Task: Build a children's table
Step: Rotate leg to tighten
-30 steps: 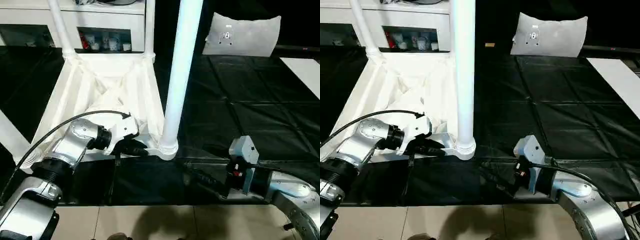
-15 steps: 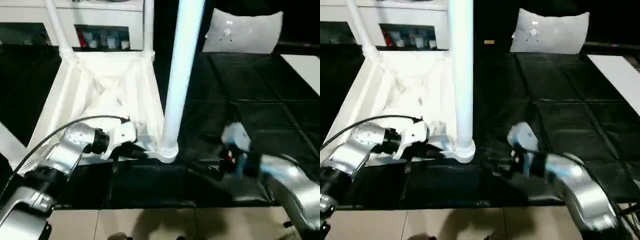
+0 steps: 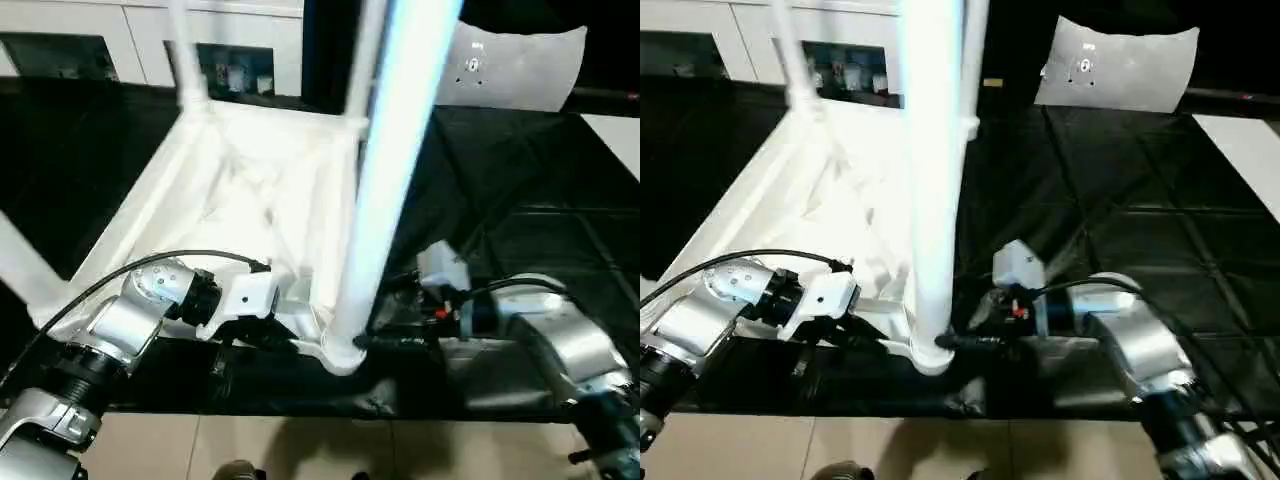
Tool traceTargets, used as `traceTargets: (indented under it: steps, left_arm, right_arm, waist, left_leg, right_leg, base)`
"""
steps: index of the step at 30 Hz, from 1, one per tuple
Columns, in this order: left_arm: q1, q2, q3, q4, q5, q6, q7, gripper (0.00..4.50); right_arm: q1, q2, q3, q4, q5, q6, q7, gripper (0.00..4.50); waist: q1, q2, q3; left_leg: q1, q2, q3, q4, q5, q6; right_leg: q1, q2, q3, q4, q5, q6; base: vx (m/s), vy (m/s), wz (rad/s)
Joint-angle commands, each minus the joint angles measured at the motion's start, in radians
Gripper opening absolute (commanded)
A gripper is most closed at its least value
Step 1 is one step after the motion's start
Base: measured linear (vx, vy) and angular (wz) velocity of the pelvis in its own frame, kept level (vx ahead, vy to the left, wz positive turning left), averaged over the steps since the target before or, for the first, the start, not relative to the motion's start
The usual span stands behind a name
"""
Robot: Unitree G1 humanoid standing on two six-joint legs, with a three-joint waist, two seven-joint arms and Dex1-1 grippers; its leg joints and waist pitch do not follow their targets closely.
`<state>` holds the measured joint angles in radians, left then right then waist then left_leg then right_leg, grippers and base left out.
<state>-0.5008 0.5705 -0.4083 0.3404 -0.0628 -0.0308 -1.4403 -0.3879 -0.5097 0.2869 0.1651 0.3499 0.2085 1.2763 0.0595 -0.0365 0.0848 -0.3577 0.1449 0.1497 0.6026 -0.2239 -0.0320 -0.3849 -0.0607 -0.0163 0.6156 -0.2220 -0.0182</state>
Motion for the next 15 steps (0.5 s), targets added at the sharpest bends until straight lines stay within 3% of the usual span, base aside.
traceTargets:
  steps: [1,3,5,15]
  left_arm:
    - [-0.009,-0.021,-0.050,-0.020,0.007,-0.028,-0.052,0.00]
    - [-0.011,-0.019,-0.052,-0.019,0.011,-0.030,-0.052,0.00]
    - [-0.010,-0.018,-0.052,-0.022,0.012,-0.031,-0.053,0.00]
    - [-0.005,-0.012,-0.053,-0.024,0.014,-0.024,-0.063,0.00]
  right_arm:
    - [-0.023,-0.001,0.017,-0.001,0.014,0.038,0.041,3.67]
    - [-0.028,-0.002,0.025,0.001,0.016,0.047,0.055,3.67]
    - [-0.035,0.000,0.034,0.012,0.013,0.045,0.069,3.34]
    - [-0.073,0.031,0.048,0.069,0.014,0.047,0.129,2.51]
  waist:
    - [-0.006,0.005,-0.055]
    - [-0.004,0.005,-0.056]
    - [-0.002,0.005,-0.058]
    - [0.003,0.007,-0.058]
  left_leg:
    - [0.013,0.084,-0.012,-0.074,-0.004,0.119]
    - [0.013,0.084,-0.012,-0.072,0.016,0.128]
    - [0.013,0.084,-0.011,-0.070,0.032,0.136]
    - [0.013,0.085,-0.010,-0.071,0.023,0.128]
  right_leg:
    - [0.043,-0.087,0.037,-0.043,0.080,-0.324]
    - [0.043,-0.087,0.036,-0.040,0.105,-0.327]
    - [0.043,-0.088,0.036,-0.039,0.125,-0.332]
    - [0.042,-0.088,0.035,-0.039,0.110,-0.335]
  base:
    - [0.000,0.000,0.00]
    - [0.000,0.000,0.00]
    - [0.000,0.000,0.00]
    - [0.000,0.000,0.00]
